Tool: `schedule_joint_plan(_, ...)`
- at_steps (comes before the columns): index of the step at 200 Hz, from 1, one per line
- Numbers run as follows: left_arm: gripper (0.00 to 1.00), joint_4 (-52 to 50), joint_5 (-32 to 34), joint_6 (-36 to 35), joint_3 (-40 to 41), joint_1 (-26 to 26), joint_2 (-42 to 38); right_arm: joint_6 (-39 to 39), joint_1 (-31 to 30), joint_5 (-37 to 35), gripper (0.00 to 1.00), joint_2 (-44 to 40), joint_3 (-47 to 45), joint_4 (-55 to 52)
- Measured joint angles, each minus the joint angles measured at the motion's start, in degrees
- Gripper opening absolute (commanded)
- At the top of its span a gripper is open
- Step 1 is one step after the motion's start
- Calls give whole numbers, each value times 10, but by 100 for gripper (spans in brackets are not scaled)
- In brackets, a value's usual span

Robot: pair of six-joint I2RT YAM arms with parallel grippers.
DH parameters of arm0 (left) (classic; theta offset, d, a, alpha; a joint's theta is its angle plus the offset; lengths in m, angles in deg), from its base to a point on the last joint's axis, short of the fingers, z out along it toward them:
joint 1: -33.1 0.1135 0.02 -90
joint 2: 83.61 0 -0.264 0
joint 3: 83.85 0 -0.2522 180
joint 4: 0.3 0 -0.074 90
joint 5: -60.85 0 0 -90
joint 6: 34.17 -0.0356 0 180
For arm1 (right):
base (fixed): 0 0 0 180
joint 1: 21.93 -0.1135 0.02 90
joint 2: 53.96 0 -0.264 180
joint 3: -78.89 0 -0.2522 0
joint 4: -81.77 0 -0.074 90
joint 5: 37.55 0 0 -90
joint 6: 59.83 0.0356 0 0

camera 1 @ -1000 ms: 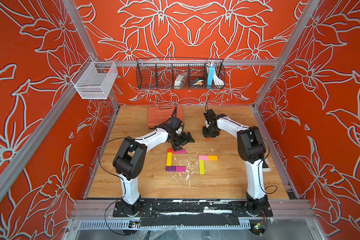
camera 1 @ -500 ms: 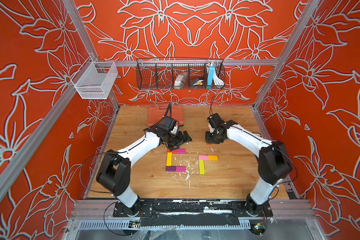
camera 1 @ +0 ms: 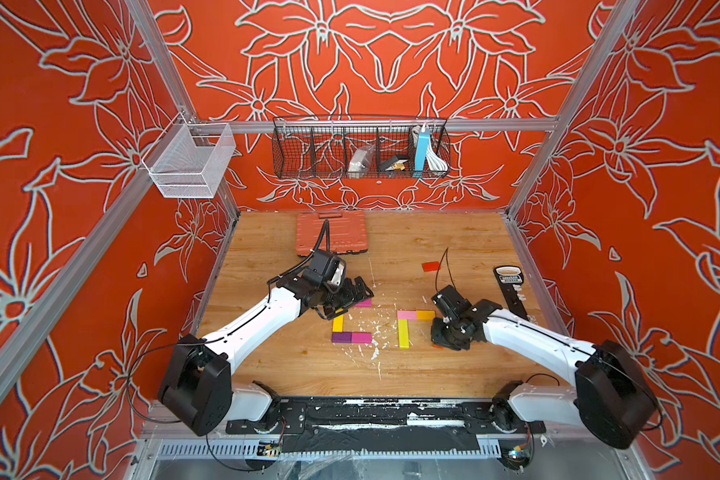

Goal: Assemble the letter c with building blocks
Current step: Assemble the building block at the center of the board.

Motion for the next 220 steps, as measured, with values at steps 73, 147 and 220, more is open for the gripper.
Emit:
schedule_joint_plan(73,99,26,12,19,31,-22,-7,67,-65,-16,19,-6,-29,26)
schedule_joint_plan(147,98,35,25,28,38,-34,-25,123,-150,-40,28,2,-27,27)
schedule_joint_plan(220,98,42,36,35,57,-37,-35,153,-217,-61,66,57,17,31)
